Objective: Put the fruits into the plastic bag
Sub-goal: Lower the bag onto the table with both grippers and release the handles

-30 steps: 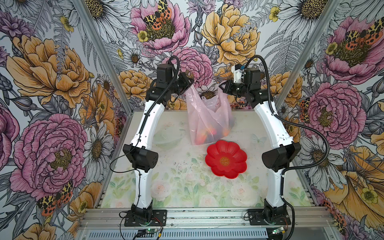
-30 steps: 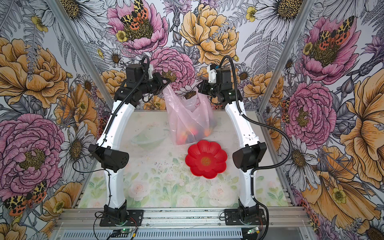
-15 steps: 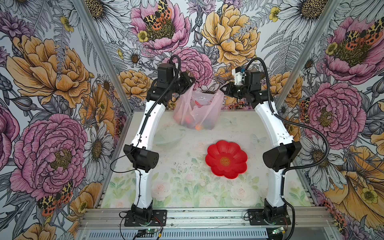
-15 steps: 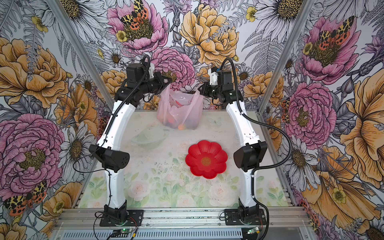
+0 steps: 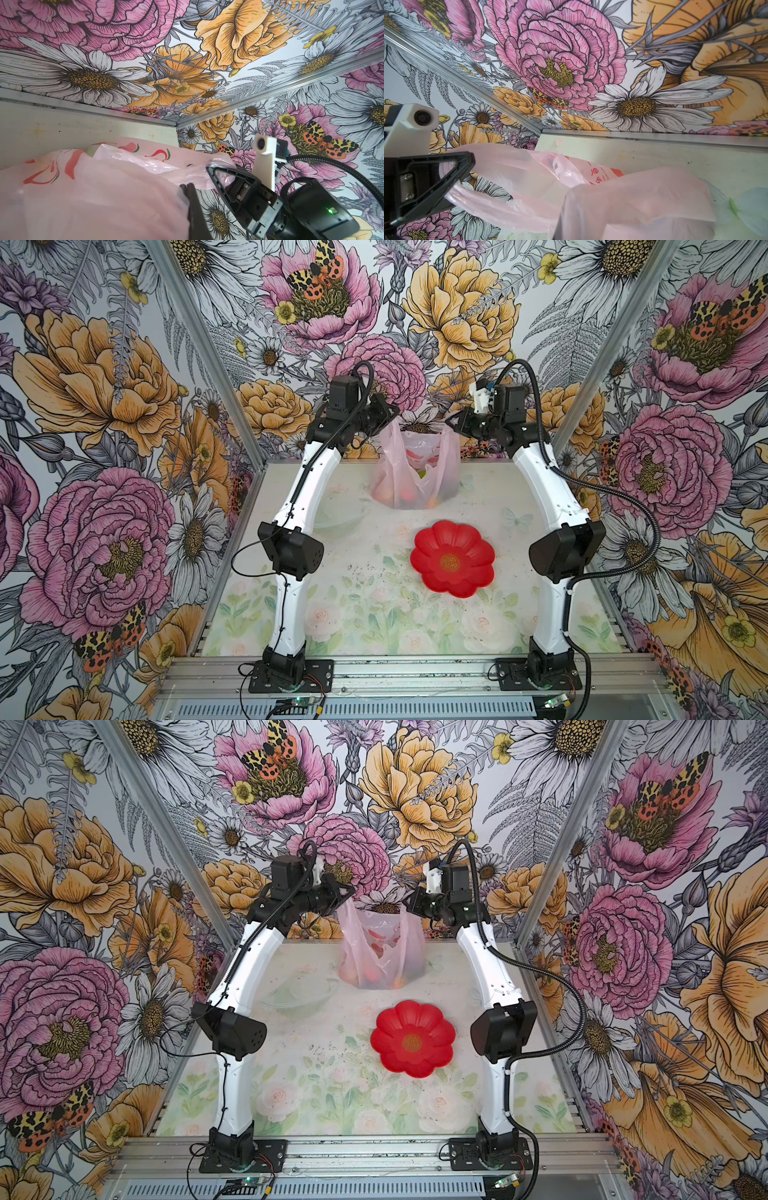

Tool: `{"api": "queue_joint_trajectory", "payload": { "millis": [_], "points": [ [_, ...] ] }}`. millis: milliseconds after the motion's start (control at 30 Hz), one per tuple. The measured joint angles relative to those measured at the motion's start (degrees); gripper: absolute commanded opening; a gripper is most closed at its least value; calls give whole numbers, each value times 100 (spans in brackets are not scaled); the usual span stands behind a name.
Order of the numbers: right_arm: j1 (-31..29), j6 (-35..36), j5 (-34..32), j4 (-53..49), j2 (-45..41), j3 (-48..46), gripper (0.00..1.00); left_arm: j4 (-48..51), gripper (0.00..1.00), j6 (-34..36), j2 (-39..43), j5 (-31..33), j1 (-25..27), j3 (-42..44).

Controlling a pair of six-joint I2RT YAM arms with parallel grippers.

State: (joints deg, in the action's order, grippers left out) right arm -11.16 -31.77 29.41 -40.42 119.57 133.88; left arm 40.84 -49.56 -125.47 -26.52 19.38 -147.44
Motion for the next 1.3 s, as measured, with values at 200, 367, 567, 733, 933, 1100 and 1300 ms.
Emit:
{"api": "queue_joint_trajectory", "payload": {
  "millis": [200,367,567,733,933,1100,1300],
  "points": [
    [26,-166,111,-4,0,-289,0,-37,0,11,0,-22,166,146],
    [26,-450,160,37,55,-229,0,-105,0,164,0,-127,557,413],
    [-35,-820,197,107,372,-52,0,-166,0,470,17,-229,1176,1530],
    [-170,-1054,192,201,664,-234,0,-170,3,625,20,-284,1368,2317],
    [-258,-1388,192,297,940,-817,5,-433,23,660,20,-358,1370,3086],
    [-264,-1609,197,280,1043,-1097,18,-494,56,693,39,-420,1349,3392],
    [-262,-1685,192,321,765,-1333,38,-553,99,745,717,-442,1185,3672]
  ]
}}
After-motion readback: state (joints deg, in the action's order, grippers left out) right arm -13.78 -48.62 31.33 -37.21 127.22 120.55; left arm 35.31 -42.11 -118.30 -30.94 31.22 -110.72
